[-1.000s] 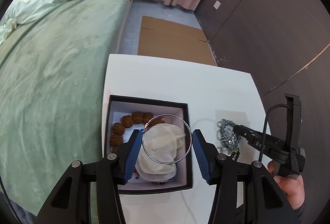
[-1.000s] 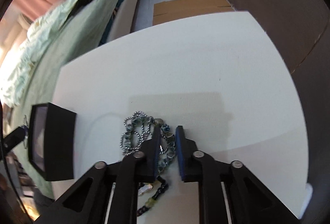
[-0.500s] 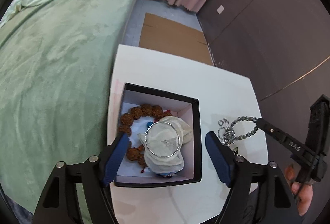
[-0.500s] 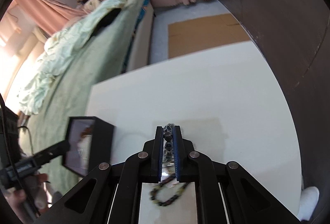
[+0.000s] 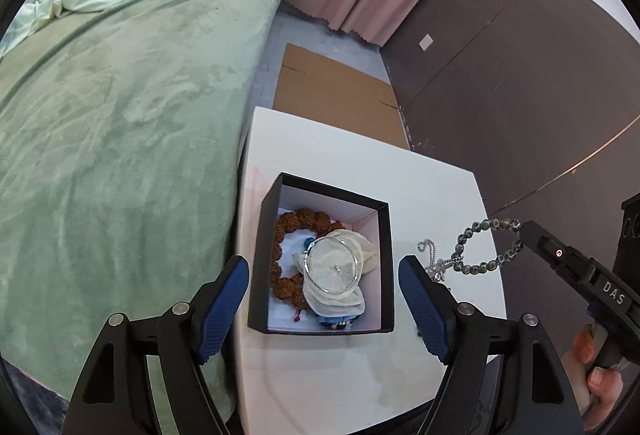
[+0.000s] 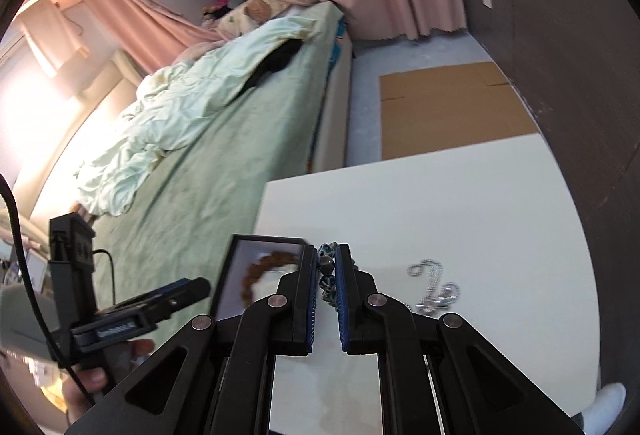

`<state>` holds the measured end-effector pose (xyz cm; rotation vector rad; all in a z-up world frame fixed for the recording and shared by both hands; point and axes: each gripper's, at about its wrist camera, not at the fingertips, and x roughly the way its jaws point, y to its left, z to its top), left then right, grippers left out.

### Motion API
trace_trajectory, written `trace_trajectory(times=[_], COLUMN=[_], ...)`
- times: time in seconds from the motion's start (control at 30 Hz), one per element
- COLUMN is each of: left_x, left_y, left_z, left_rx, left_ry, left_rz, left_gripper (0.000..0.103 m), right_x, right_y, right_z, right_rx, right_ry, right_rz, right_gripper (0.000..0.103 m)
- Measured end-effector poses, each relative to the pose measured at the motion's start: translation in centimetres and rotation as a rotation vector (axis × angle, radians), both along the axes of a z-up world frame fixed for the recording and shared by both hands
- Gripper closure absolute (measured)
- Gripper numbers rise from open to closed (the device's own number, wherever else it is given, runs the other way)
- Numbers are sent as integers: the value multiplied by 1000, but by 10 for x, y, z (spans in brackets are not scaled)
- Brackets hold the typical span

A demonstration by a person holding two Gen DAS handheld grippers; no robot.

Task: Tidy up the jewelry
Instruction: 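Carry the blue-green bead bracelet into the black box and open the right tool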

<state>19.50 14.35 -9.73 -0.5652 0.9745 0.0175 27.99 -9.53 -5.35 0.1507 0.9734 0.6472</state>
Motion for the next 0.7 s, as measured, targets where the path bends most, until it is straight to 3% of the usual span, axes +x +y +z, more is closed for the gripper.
trace_trajectory(times=[0.4, 0.7], left_x=[-27, -37], left_y=[32, 40], left_z=[10, 13], left_rx=[-22, -32], left_ry=[-32, -49], left_rz=[64, 74], left_gripper=[25, 25], right_x=[-24, -31], right_y=[38, 49], right_z=[34, 40], right_rx=[-23, 22], right_ry=[-100, -84], right_rz=[48, 90], right_gripper=[93, 93])
